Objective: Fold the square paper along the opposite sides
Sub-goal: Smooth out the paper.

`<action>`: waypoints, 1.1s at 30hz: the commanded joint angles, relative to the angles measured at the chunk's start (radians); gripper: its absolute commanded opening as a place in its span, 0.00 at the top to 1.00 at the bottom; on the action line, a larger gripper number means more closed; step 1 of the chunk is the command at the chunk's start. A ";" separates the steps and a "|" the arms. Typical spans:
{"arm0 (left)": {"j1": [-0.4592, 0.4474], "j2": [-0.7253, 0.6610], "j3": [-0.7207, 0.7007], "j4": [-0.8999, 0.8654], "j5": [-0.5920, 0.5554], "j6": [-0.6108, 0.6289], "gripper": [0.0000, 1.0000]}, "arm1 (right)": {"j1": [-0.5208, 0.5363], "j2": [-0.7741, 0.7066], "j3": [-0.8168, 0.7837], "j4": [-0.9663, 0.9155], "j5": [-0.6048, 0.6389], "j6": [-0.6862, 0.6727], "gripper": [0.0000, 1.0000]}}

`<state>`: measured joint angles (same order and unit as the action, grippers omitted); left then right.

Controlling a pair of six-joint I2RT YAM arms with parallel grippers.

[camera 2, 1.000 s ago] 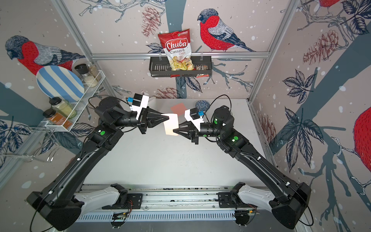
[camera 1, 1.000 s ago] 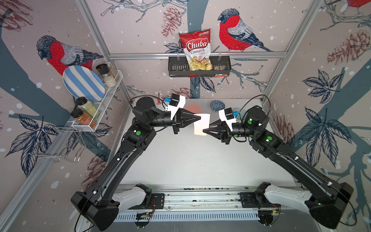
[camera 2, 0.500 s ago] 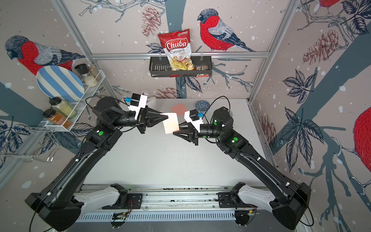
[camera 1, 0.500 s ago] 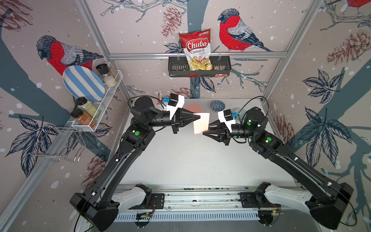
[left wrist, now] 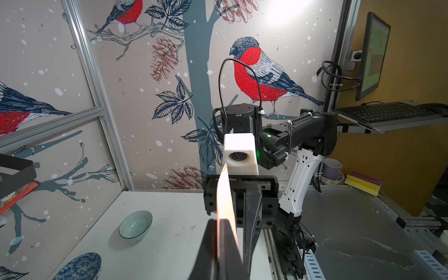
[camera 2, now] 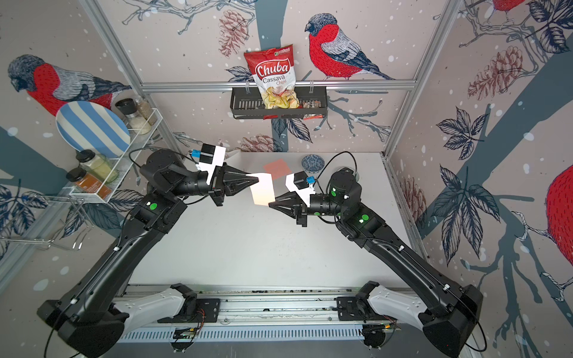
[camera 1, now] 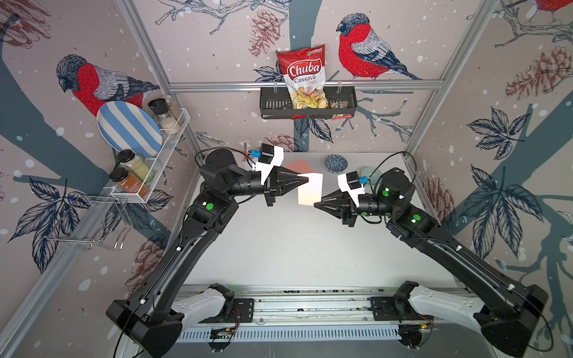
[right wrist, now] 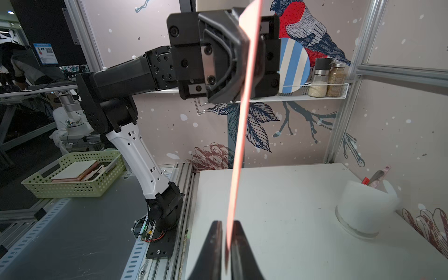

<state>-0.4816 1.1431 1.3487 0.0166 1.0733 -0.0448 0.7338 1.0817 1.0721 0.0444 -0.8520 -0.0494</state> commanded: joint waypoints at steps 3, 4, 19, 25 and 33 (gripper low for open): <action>0.003 -0.005 0.010 0.007 -0.002 0.013 1.00 | 0.002 -0.009 -0.007 0.021 -0.002 0.000 1.00; 0.004 -0.005 0.010 0.004 -0.002 0.013 1.00 | 0.002 -0.012 -0.010 0.024 0.000 0.002 1.00; 0.007 -0.012 0.013 -0.005 -0.008 0.023 1.00 | 0.003 -0.024 -0.035 0.037 0.036 0.005 0.94; 0.008 -0.014 0.015 -0.008 -0.012 0.025 1.00 | 0.002 -0.027 -0.043 0.040 0.039 0.008 1.00; 0.009 -0.013 0.014 -0.010 -0.016 0.029 1.00 | 0.001 -0.037 -0.057 0.040 0.054 0.004 0.85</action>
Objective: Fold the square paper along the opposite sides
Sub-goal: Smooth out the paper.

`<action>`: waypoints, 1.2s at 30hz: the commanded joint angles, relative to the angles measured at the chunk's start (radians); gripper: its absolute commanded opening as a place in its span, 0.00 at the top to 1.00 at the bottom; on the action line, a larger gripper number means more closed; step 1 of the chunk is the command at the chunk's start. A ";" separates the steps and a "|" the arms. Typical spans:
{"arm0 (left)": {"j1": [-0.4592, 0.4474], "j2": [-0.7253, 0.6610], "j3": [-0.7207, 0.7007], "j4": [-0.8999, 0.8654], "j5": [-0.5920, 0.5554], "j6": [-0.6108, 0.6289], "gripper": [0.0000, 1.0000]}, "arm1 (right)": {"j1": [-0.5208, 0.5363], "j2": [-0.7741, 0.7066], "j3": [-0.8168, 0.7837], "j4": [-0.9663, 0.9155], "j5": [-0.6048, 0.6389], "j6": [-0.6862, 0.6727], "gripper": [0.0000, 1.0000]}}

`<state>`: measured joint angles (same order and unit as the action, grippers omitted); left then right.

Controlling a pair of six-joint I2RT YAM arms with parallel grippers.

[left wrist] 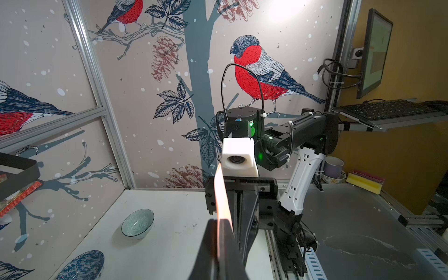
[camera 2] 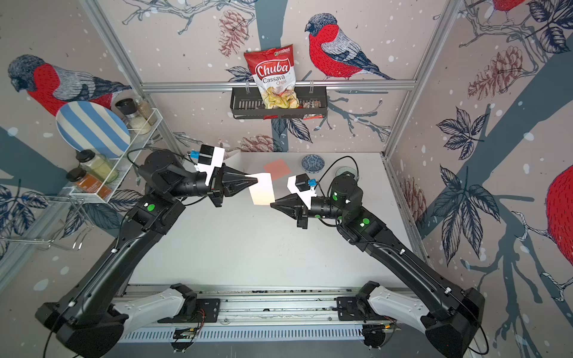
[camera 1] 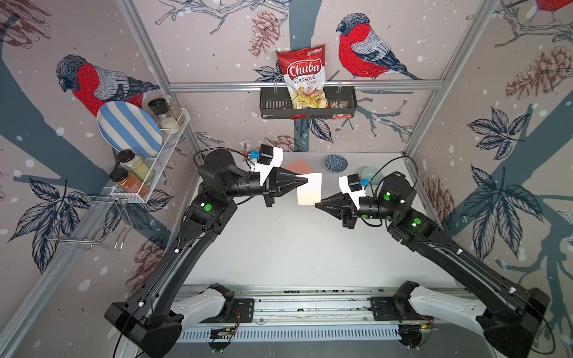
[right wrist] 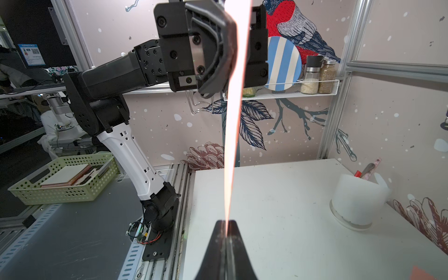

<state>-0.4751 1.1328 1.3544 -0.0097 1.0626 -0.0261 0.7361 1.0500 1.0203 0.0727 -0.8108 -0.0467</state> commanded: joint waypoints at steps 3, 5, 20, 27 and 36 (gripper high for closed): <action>0.004 -0.003 0.009 0.018 -0.008 0.009 1.00 | -0.002 -0.006 -0.012 0.013 0.020 0.004 1.00; 0.003 -0.002 0.009 0.019 -0.009 0.008 1.00 | -0.002 -0.008 -0.012 0.012 0.013 0.004 1.00; 0.007 -0.004 0.011 0.022 -0.012 0.008 1.00 | -0.001 -0.013 -0.029 0.012 0.030 -0.002 0.89; 0.010 -0.006 0.011 0.020 -0.013 0.009 1.00 | -0.004 -0.019 -0.037 0.012 0.017 0.002 1.00; 0.011 -0.026 -0.039 0.055 -0.103 -0.019 1.00 | -0.016 -0.103 -0.118 -0.001 0.223 0.011 0.45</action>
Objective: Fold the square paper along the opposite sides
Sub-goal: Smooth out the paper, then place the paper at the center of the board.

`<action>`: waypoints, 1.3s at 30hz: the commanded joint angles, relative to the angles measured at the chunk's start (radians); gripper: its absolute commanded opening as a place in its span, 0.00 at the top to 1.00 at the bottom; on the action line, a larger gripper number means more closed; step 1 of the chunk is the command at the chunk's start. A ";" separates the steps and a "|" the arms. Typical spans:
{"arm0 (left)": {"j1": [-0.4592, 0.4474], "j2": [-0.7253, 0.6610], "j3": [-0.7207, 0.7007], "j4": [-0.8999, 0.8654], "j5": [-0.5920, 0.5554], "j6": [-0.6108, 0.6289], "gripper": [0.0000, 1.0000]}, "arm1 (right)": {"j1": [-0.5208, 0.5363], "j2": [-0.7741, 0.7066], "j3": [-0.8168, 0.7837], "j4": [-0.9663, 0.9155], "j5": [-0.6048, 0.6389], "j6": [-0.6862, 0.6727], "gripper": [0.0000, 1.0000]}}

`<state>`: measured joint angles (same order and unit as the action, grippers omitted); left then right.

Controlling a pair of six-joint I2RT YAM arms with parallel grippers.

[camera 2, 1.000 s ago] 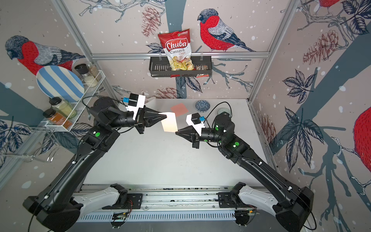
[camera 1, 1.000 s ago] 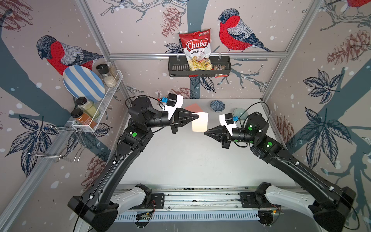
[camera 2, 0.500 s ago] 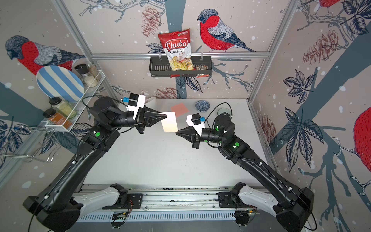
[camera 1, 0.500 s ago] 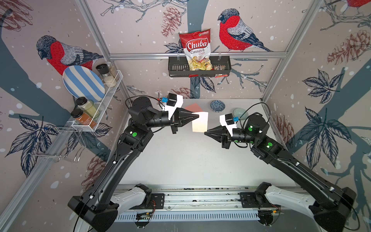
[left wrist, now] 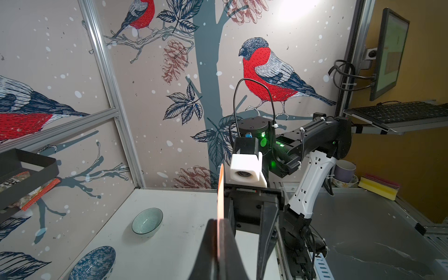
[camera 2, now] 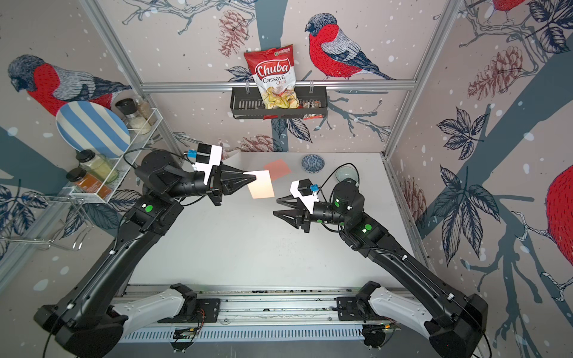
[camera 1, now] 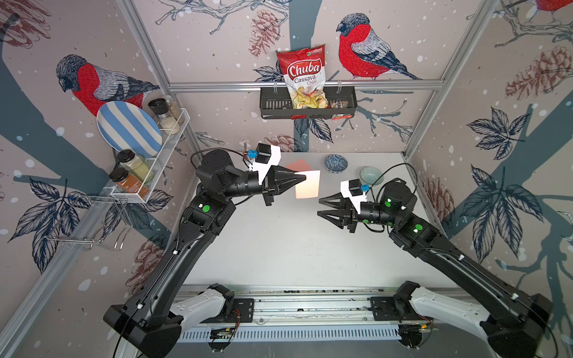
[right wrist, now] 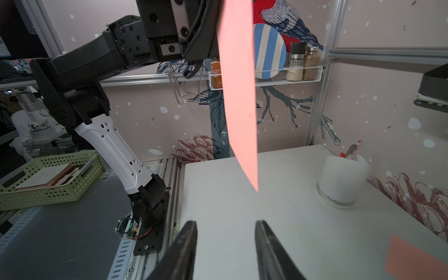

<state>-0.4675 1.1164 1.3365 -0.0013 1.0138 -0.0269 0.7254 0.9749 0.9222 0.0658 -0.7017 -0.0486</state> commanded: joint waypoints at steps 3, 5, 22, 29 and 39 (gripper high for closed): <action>0.004 -0.021 -0.098 0.110 -0.124 -0.063 1.00 | -0.025 -0.089 -0.062 0.019 0.241 0.031 0.24; 0.003 -0.016 -0.155 0.155 -0.166 -0.100 1.00 | -0.041 -0.135 -0.087 0.029 0.327 0.043 0.14; -0.024 0.400 -0.397 0.497 -0.367 -0.386 1.00 | -0.190 -0.287 -0.200 0.134 0.727 0.155 0.00; -0.073 0.609 -0.370 0.570 -0.419 -0.447 1.00 | -0.202 -0.282 -0.207 0.116 0.736 0.174 0.00; -0.128 0.842 -0.344 0.666 -0.476 -0.527 1.00 | -0.270 -0.209 -0.196 0.120 0.681 0.230 0.00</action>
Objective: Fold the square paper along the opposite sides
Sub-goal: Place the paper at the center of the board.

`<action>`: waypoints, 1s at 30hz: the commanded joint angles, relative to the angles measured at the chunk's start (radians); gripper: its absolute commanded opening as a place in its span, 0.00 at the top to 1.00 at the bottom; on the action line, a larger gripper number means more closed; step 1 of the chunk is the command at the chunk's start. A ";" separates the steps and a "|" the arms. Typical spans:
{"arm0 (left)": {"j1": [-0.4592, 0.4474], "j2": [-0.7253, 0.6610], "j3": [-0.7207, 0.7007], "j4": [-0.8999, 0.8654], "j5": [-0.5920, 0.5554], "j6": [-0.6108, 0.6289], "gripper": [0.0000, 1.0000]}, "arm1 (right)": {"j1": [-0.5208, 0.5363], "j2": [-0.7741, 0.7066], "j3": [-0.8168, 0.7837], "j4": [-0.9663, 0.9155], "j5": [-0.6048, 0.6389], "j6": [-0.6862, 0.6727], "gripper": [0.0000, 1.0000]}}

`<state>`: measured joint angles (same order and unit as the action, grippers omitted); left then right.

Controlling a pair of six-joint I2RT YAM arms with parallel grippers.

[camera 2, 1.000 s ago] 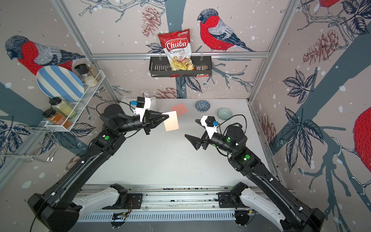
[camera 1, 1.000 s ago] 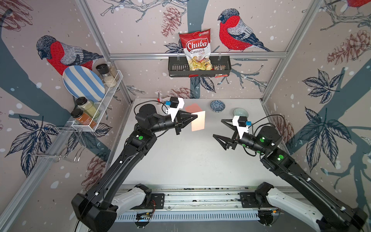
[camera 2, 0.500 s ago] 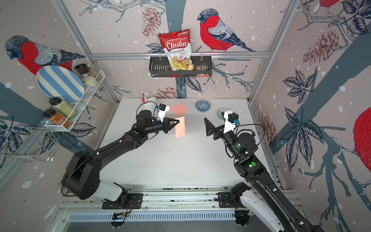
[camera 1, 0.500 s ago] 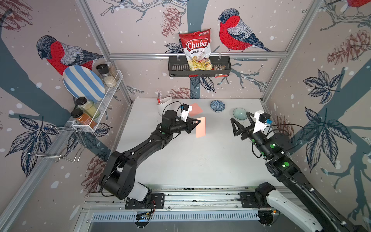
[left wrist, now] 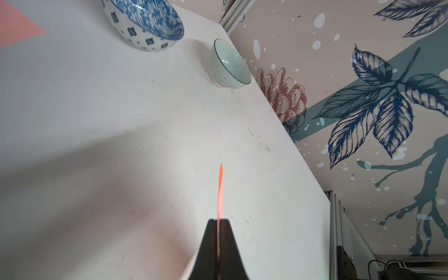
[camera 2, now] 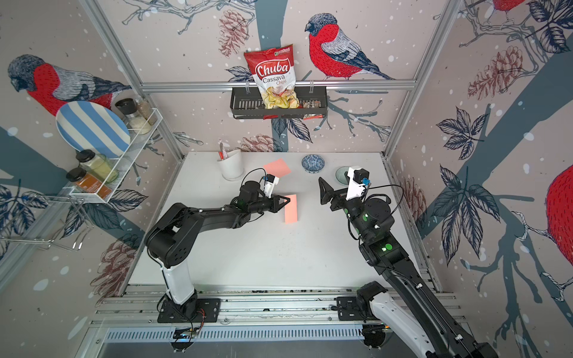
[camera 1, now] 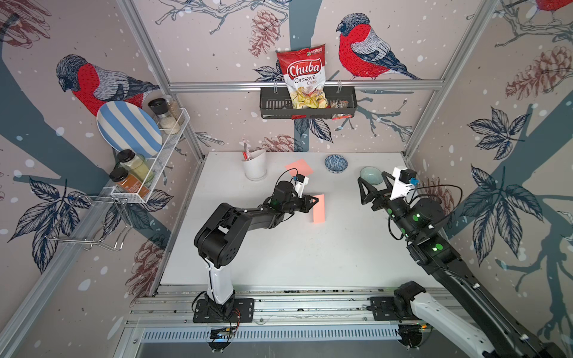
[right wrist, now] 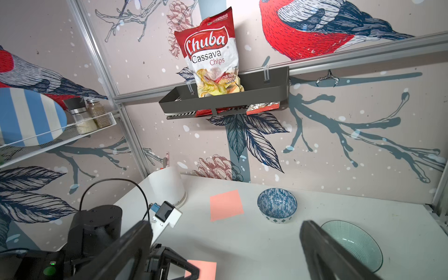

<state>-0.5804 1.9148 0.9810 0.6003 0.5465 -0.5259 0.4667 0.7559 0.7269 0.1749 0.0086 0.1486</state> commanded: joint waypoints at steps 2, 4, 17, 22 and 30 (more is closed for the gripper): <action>-0.020 0.084 0.046 0.079 -0.006 -0.044 1.00 | -0.023 0.011 -0.013 0.015 -0.036 0.040 0.00; -0.021 0.113 0.052 0.095 -0.012 -0.057 1.00 | -0.038 0.015 -0.017 0.017 -0.047 0.040 0.00; -0.020 0.194 0.164 -0.155 -0.150 0.029 1.00 | -0.154 0.080 -0.020 0.064 -0.192 0.099 0.00; -0.021 0.193 0.180 -0.252 -0.195 0.062 0.76 | -0.180 0.092 -0.020 0.076 -0.237 0.115 0.00; -0.024 0.186 0.196 -0.331 -0.261 0.088 0.35 | -0.194 0.090 -0.024 0.075 -0.261 0.121 0.00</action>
<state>-0.6014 2.1025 1.1713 0.3794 0.3504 -0.4629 0.2741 0.8471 0.7044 0.2085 -0.2317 0.2607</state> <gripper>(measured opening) 0.638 0.995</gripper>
